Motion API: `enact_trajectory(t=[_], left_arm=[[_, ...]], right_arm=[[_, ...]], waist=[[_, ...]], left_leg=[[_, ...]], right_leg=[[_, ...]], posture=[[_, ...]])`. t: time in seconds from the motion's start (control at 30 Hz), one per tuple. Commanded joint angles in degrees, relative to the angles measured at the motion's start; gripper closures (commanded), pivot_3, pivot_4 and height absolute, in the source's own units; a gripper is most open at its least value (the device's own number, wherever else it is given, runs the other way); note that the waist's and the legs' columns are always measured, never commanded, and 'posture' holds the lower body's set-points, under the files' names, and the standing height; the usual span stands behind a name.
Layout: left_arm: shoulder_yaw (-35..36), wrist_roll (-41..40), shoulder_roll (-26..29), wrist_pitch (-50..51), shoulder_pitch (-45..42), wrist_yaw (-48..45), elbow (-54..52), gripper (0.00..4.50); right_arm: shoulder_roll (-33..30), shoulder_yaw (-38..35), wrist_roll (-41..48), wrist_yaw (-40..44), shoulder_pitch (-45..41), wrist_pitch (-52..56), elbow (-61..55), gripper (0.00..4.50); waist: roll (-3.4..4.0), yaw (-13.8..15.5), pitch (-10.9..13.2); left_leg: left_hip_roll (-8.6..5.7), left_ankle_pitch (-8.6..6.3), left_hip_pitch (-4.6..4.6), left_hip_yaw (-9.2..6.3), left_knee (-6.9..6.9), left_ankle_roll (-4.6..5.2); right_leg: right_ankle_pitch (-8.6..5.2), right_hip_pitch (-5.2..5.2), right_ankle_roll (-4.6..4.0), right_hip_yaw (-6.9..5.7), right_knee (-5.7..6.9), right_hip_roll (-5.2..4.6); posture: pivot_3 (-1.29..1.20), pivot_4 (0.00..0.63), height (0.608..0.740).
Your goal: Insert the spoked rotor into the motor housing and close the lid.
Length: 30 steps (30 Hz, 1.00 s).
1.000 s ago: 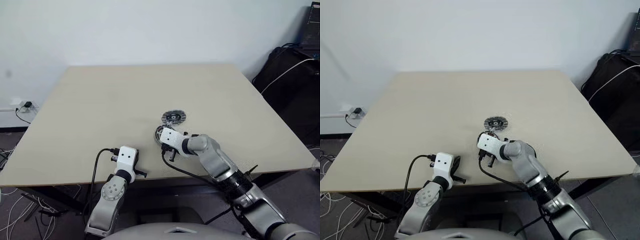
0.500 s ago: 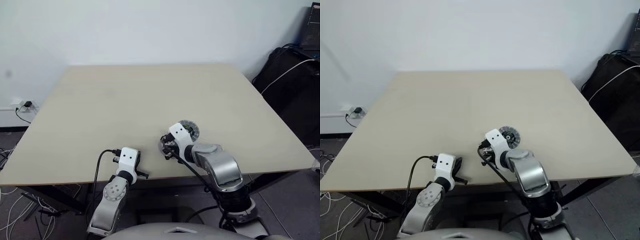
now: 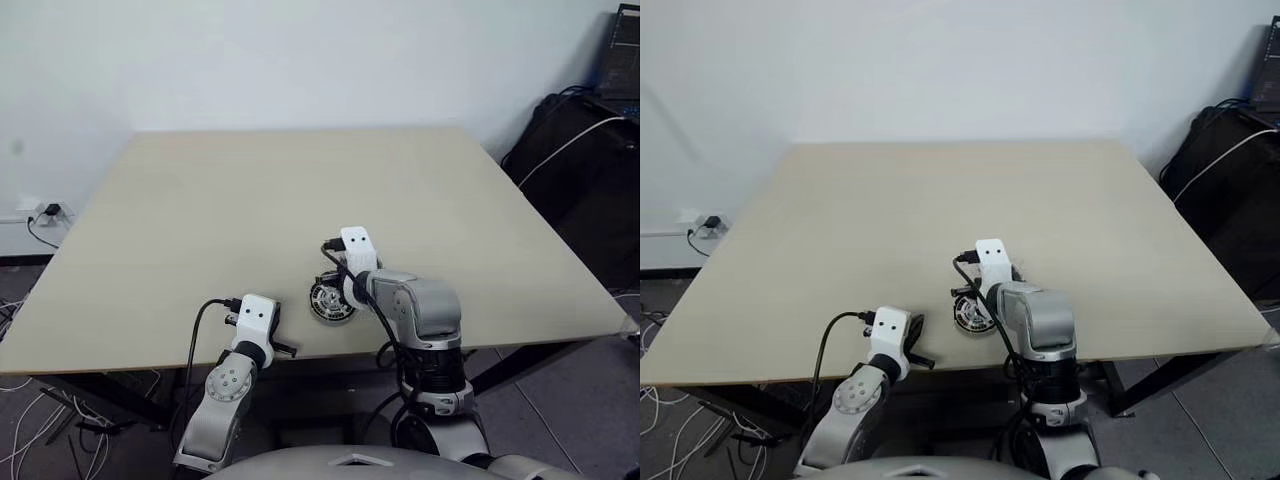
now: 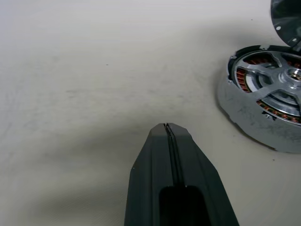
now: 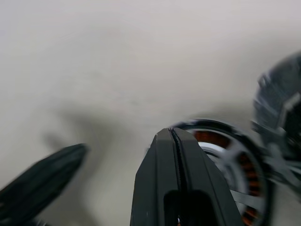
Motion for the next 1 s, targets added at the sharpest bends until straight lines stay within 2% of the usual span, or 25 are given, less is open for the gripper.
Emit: enact_trajectory(t=[0.03,0.17,0.23,0.33,0.4,0.47,1.0], left_arm=[[0.0,0.3,0.0,-1.1,-0.5,0.2,-1.4,4.5],[-0.1,0.3,0.0,-1.1,-0.3,0.1,-1.5,4.5],[-0.1,0.3,0.1,-1.1,-0.3,0.0,-1.5,4.5],[-0.2,0.3,0.2,-1.1,-0.4,-0.1,-1.5,4.5],[-0.4,0.4,0.2,-1.0,-0.5,-0.3,-1.4,4.5],[-0.5,0.4,0.3,-1.0,-0.7,-0.4,-1.2,4.5],[-0.7,0.5,0.6,-0.8,-1.2,-1.2,-1.0,4.5]], right_arm=[[-4.7,6.1,5.8,6.2,-0.8,-4.8,-5.6,4.46],[-11.7,11.0,10.4,13.2,1.5,-14.7,-10.8,4.46],[-16.8,14.4,8.9,15.1,2.8,-23.4,-12.4,4.46],[-28.0,21.9,2.3,18.3,4.5,-38.2,-12.7,4.46],[-34.4,24.6,0.2,21.2,5.8,-44.3,-13.3,4.46],[-37.6,25.1,-0.3,22.4,6.8,-47.3,-13.3,4.46],[-43.6,27.7,-9.5,24.5,7.8,-55.5,-8.0,4.46]], waist=[[0.0,0.0,0.0],[-0.06,0.1,0.0],[-0.07,0.1,0.0],[-0.16,0.1,0.1],[-0.33,0.2,0.2],[-0.44,0.2,0.3],[-0.6,1.2,0.3]], left_leg=[[0.0,0.0,0.0,-0.01,-0.01,0.01],[-0.01,-0.08,0.02,-0.07,0.0,0.14],[-0.01,-0.09,0.02,-0.07,0.0,0.16],[-0.03,-0.1,0.04,-0.05,0.01,0.19],[-0.05,-0.11,0.06,-0.04,0.02,0.2],[-0.04,-0.11,0.06,-0.03,0.02,0.2],[0.02,-0.12,0.07,0.02,0.07,0.22]], right_leg=[[0.0,0.01,0.0,0.0,-0.02,0.0],[-0.01,0.09,0.0,-0.03,-0.08,0.0],[-0.01,0.09,0.01,-0.04,-0.1,-0.01],[-0.03,0.12,0.03,-0.05,-0.13,-0.03],[-0.03,0.15,0.04,-0.04,-0.15,-0.05],[-0.03,0.14,0.04,-0.04,-0.15,-0.05],[-0.01,0.16,0.01,-0.03,-0.15,-0.04]], posture=[[0.0,0.0,0.74],[0.0,0.0,0.74],[0.0,0.0,0.74],[0.0,0.0,0.74],[0.0,0.0,0.74],[0.0,0.0,0.74],[0.0,0.0,0.74]])
